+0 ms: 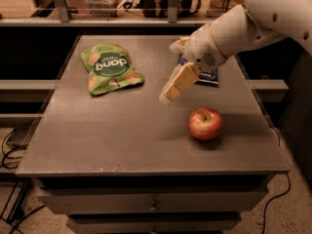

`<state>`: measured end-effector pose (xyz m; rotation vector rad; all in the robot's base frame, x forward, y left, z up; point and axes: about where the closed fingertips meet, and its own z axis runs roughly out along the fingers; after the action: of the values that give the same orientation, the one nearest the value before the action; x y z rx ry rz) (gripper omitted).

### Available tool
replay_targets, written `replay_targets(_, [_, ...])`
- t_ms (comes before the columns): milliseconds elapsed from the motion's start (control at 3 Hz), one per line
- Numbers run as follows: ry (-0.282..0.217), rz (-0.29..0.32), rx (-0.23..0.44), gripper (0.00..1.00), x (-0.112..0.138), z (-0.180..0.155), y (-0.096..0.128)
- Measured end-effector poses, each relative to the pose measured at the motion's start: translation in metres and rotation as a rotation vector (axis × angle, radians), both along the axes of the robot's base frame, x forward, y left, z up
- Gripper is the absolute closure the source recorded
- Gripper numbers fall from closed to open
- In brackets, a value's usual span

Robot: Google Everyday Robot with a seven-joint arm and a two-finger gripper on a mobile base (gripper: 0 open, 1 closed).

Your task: Pick green rice chip bag

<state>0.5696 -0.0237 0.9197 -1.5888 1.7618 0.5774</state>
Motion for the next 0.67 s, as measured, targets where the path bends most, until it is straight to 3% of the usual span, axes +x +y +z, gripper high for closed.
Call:
replay_targets(333, [-0.034, 0.033, 0.009, 0.0, 0.022, -0.009, 0.037])
replay_targets(667, [-0.061, 0.026, 0.0, 0.0, 0.045, -0.023, 0.068])
